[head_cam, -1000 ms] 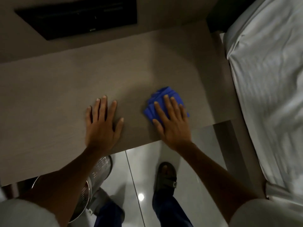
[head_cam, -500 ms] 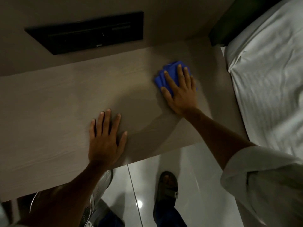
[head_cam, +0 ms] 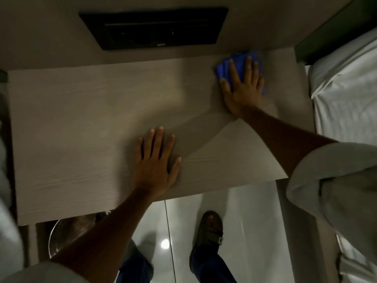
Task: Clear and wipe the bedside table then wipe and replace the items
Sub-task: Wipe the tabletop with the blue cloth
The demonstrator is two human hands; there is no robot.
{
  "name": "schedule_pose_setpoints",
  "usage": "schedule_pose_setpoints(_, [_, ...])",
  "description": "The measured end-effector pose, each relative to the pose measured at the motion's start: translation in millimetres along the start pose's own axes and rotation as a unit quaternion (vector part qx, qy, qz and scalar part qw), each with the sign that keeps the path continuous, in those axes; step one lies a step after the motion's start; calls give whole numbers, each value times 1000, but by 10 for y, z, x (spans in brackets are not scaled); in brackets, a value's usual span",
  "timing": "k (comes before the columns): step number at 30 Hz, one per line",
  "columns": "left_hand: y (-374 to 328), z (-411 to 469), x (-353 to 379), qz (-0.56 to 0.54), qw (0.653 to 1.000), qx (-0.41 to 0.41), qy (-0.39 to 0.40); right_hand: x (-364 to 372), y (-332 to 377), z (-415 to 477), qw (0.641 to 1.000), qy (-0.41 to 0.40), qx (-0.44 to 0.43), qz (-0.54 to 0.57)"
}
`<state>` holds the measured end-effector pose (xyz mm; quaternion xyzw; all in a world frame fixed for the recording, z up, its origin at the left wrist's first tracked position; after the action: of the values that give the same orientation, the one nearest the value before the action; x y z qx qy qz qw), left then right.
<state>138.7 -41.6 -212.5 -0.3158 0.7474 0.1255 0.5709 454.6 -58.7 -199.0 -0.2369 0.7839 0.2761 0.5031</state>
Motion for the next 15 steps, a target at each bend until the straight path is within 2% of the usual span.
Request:
schedule_pose_setpoints(4, [26,-60,-15,-17,1000,4,0,226,258,-533,999,0,-34,-13])
schedule_pose_setpoints(11, [36,0,-43,-21,1000,4,8,684,216,-1899,999,40,25,6])
schedule_pose_setpoints(15, [233,-150,-88,-81,995,56,-13,860,227,-2523,997,69,5,-35])
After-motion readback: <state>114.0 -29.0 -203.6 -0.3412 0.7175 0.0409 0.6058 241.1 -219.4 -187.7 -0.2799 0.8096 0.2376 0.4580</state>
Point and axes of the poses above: each hand's wrist, its own z-axis towards the middle knuckle, its own x-axis out of the palm, y = z × x, the point moved 1 cm from there along z, towards the middle knuckle, and after that the axes turned 10 degrees about y, right-handed, at the moved point
